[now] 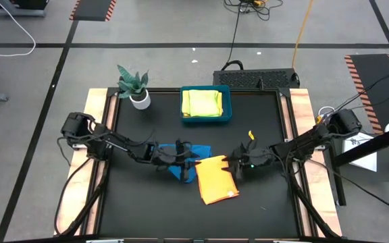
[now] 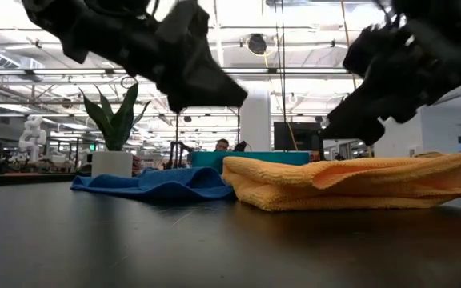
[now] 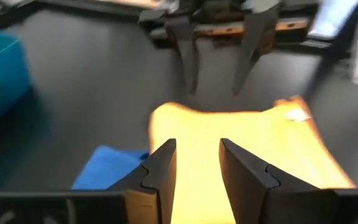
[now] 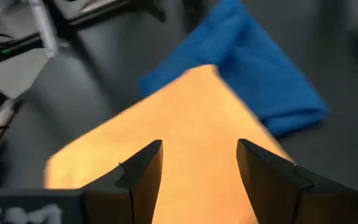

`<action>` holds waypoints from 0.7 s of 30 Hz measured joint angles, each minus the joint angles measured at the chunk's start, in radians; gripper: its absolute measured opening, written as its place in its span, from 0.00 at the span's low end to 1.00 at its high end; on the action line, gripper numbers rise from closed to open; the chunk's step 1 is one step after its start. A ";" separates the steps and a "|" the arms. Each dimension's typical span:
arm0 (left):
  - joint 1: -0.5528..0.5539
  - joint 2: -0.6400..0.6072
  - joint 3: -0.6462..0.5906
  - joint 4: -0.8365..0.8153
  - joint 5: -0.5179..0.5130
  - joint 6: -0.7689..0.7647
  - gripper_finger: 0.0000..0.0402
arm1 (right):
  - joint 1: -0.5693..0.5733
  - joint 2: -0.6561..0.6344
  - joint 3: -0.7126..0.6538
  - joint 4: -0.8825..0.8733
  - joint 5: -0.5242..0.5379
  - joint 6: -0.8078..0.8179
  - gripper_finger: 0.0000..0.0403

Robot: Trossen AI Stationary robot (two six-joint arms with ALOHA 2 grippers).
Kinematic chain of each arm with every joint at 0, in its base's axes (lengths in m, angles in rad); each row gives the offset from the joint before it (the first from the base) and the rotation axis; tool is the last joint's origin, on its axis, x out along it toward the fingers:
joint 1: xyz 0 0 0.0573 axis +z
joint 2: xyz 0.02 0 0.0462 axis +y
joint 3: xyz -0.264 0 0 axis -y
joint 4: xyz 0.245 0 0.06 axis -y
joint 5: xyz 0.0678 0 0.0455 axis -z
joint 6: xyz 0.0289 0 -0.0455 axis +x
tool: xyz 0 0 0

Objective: Fold microfiber towels
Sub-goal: Put the folded orange microfiber cloth into the blue bin

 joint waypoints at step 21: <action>0.048 0.001 0.000 -0.023 0.056 -0.066 0.57 | -0.073 0.000 0.000 -0.008 -0.054 -0.022 0.49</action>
